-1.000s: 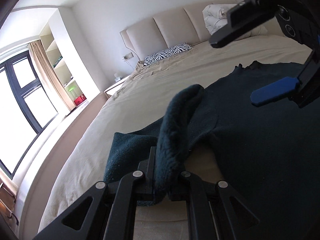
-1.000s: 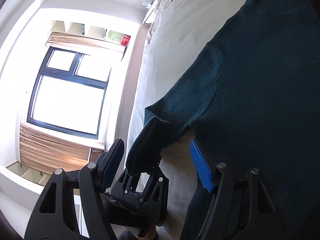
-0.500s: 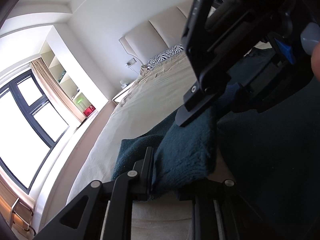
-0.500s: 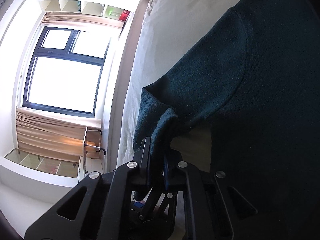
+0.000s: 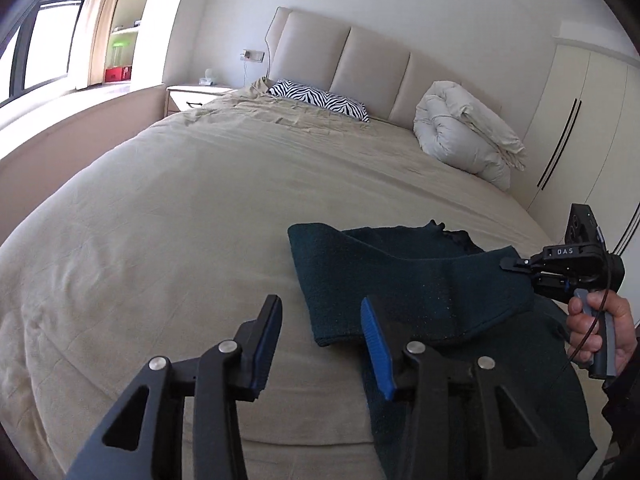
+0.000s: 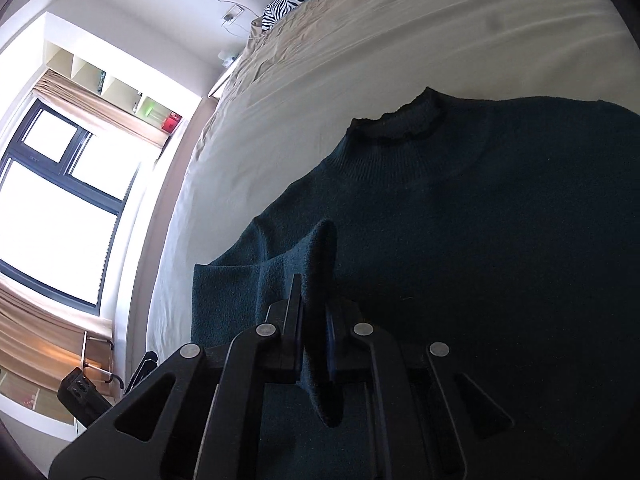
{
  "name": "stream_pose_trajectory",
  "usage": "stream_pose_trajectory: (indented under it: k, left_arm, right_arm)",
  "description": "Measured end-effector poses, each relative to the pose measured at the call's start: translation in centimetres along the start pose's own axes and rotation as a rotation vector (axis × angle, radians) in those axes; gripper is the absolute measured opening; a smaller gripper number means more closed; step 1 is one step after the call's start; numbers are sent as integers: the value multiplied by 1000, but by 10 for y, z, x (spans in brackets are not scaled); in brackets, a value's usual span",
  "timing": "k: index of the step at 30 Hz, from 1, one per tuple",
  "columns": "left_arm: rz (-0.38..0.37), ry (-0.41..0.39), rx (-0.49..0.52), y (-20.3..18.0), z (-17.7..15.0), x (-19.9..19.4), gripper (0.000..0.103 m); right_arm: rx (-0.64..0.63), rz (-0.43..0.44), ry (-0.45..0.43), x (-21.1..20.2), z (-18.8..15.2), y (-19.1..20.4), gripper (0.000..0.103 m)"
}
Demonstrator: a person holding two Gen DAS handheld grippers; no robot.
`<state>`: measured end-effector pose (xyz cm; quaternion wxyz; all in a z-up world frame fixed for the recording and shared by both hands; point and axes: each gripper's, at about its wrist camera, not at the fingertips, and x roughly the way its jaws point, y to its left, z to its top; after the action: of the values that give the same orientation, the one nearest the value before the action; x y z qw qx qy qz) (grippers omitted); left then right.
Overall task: Fold small clothes
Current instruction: 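Carry the held sleeve across the sweater body with the left tool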
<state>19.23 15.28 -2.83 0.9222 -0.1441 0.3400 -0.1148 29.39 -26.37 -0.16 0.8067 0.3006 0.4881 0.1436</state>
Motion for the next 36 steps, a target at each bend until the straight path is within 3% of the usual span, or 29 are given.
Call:
stream_pose_trajectory:
  k: [8, 13, 25, 36]
  left_arm:
    - [-216, 30, -201, 12, 28, 29, 43]
    - [-308, 76, -277, 14, 35, 52, 43]
    - [-351, 183, -317, -2, 37, 107, 43]
    - [-347, 213, -311, -6, 34, 129, 43]
  right_arm:
    - [54, -109, -53, -24, 36, -63, 7]
    - [76, -146, -64, -23, 23, -105, 7]
    - [131, -202, -92, -40, 11, -146, 7]
    - [114, -240, -95, -43, 20, -158, 7]
